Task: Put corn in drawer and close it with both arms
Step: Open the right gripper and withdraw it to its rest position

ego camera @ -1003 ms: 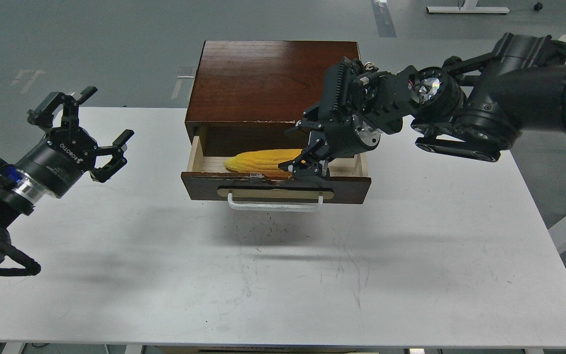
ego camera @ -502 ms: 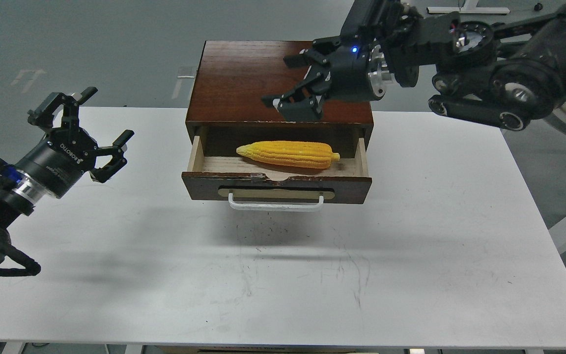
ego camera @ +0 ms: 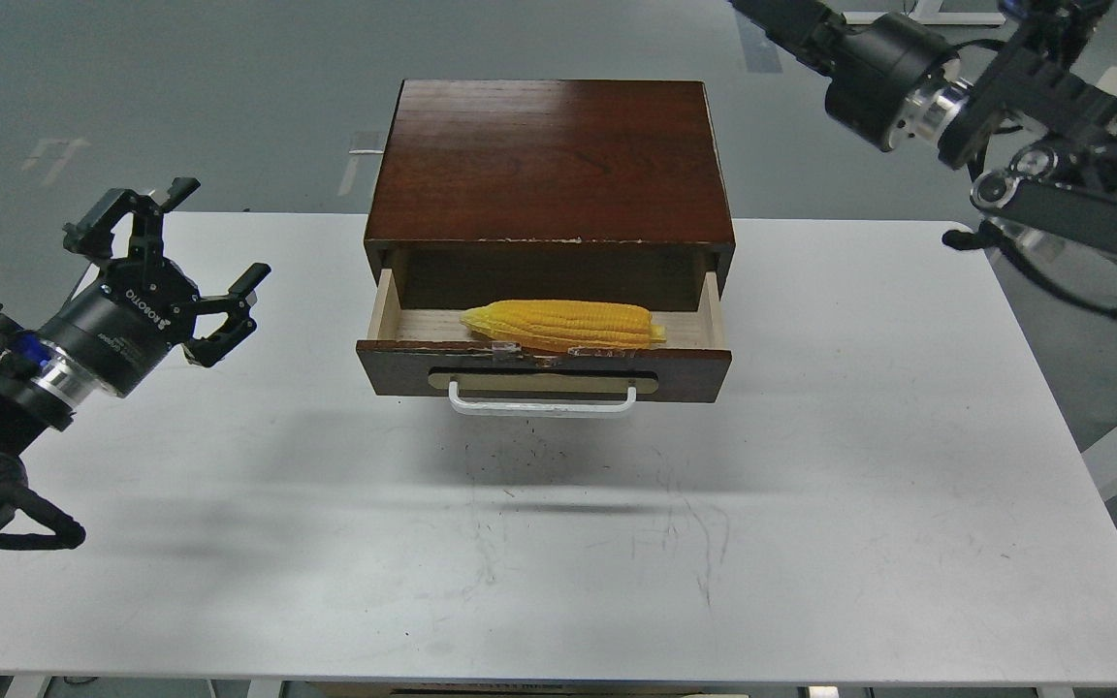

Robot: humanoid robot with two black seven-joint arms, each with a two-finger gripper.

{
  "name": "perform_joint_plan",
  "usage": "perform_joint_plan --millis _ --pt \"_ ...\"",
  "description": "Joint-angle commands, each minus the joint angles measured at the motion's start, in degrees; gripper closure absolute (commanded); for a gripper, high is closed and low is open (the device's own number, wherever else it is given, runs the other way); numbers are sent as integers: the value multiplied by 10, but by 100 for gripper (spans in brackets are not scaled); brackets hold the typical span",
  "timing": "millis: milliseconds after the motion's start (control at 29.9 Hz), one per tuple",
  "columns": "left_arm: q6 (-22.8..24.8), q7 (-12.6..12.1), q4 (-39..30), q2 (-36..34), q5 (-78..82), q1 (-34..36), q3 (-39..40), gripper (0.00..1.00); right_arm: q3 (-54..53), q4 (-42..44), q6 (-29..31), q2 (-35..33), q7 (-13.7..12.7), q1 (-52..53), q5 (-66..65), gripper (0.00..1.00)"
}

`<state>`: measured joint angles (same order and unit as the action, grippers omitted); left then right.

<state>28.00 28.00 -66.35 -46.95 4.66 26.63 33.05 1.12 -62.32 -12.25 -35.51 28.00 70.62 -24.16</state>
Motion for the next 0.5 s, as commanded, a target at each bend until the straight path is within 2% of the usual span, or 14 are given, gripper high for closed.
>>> perform_joint_plan --millis 0,100,301,468 --pt "0 0 0 0 0 -1 0 0 -109 12 22 0 0 -120 83 5" --pt "0 0 3 0 1 -1 0 0 -155 57 84 6 0 -192 134 5" --pt "0 0 5 -9 0 -1 2 0 -163 104 201 12 0 -253 216 4" --pt "0 0 6 -38 11 2 7 0 -163 111 210 22 0 -278 216 4"
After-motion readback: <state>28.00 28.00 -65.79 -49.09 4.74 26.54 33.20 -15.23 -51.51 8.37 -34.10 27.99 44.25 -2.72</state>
